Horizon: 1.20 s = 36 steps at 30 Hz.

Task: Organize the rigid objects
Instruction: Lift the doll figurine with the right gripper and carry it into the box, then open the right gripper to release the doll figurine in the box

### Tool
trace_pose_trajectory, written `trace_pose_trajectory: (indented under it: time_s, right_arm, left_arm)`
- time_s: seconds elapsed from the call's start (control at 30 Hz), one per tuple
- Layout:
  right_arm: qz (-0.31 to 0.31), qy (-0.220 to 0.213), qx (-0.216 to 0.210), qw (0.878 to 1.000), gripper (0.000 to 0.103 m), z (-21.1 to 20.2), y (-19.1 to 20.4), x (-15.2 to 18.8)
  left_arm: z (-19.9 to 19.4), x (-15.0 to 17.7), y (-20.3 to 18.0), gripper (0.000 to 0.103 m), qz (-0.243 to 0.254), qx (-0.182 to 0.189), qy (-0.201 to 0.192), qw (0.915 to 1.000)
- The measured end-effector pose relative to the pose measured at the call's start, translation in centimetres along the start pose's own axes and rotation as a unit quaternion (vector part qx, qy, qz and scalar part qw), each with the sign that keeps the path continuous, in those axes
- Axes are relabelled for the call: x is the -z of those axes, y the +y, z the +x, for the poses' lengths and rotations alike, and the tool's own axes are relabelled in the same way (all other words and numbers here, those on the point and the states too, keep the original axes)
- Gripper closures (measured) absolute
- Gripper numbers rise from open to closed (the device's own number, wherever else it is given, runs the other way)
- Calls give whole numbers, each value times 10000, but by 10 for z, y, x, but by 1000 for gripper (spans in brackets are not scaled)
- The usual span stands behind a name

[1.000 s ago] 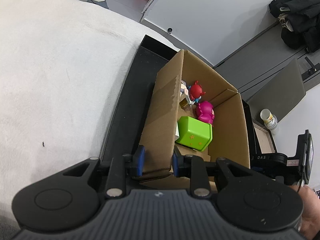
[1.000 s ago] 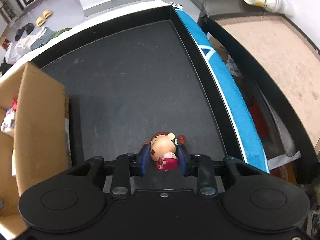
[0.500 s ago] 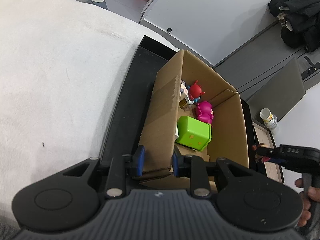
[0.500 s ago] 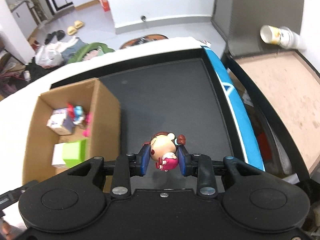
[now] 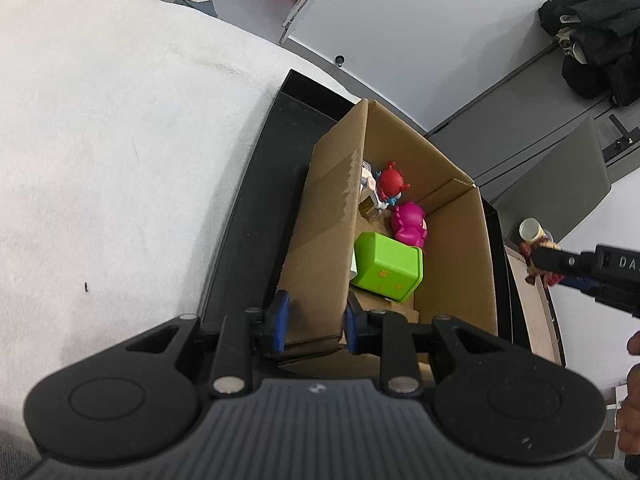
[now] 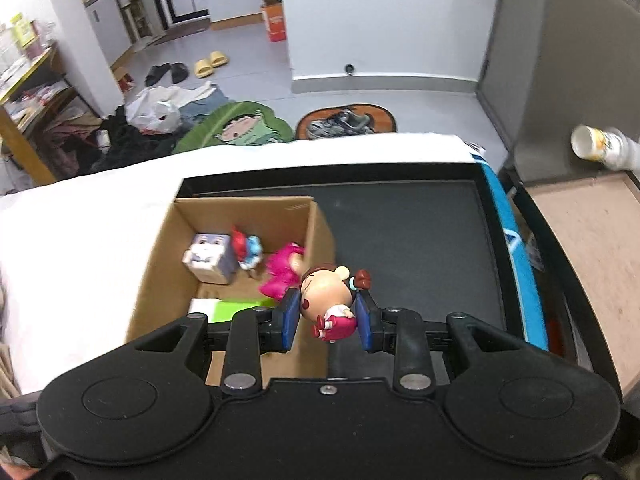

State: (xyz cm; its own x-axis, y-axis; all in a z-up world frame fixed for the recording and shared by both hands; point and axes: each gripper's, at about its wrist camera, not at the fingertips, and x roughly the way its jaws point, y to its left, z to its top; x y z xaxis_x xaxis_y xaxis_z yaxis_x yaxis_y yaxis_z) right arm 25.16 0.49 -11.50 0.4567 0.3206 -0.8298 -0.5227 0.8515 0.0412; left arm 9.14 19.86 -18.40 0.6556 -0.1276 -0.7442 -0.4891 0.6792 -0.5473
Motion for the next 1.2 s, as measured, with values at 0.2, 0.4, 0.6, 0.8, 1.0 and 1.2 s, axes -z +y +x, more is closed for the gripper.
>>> trace_pose_trajectory:
  time_s: [0.2,0.4,0.6,0.8,1.0,1.2]
  right_arm:
    - [-485,131,0,9987,73,11,33,-3]
    - [-872,313,94,9957,73,26,57,0]
    - [-1110,479,288,9922,73,39,67,7]
    - [-1476,560,518,9861,73,48,76,13]
    - [-1718,641,735,9803,73,59,83,18]
    - [-1650,555,761,9818,70,59,78,21]
  left_arm:
    - [0,0,0,77,-4,2,4,10000]
    - [0,0,0,77,-7,0,4,10000]
    - [0,0,0,77,-10,2,5,10000]
    - [0,0,0,77,-12,4,8,10000]
    - [1,2,0,77,-15,9,9,10000]
    - [3,2,-3,76,45,-7,37,10000]
